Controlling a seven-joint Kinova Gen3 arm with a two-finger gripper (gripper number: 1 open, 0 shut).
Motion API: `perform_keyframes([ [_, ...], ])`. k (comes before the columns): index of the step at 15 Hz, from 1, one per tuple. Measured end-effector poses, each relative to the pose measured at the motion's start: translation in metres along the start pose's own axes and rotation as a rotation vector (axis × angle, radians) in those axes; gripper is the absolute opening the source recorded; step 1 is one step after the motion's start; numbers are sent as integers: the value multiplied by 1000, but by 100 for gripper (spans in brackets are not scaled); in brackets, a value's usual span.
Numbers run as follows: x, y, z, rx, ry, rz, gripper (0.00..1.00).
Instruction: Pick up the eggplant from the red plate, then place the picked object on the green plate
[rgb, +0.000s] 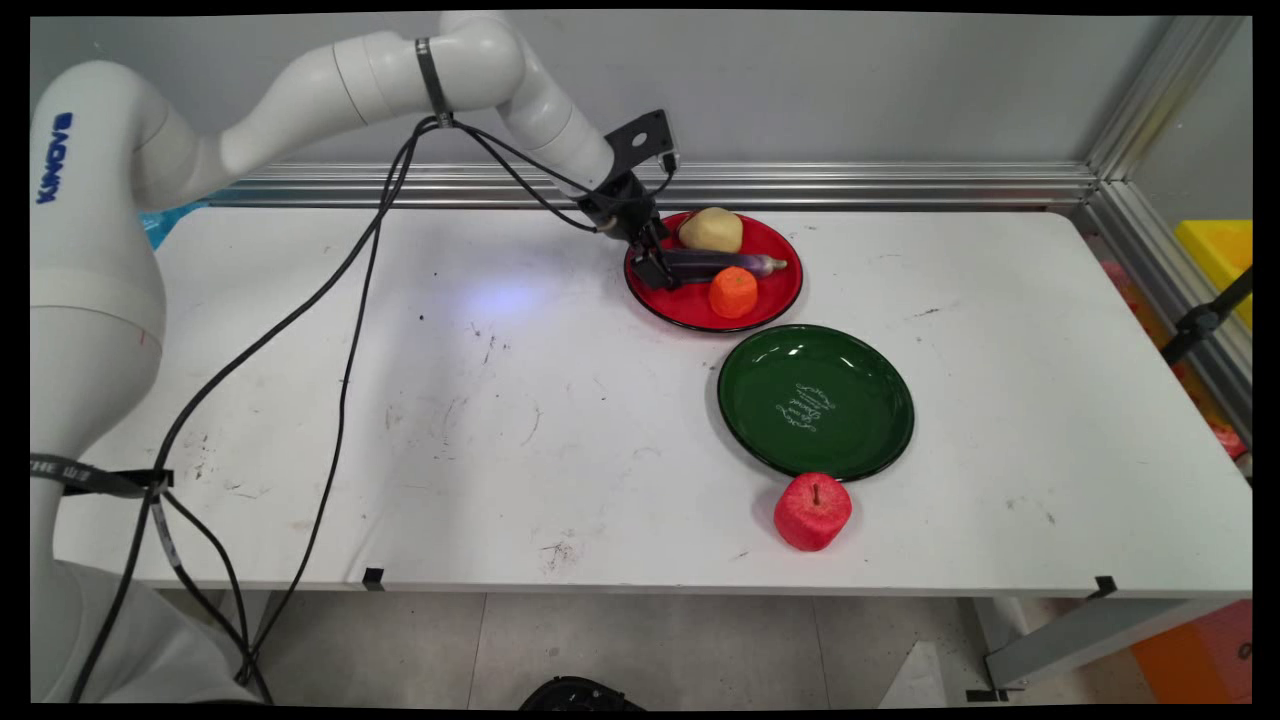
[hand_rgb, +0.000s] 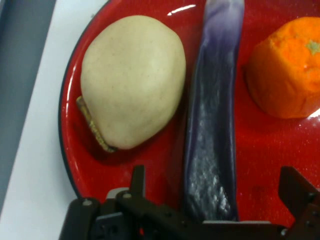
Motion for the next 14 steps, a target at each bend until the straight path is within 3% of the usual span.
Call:
perform_keyframes([
  [2,-1,0,4,-3,2,2,100],
  [3,-1,1,6,-4,3,3,0],
  [14,8,-2,6,-5,23,3,0],
])
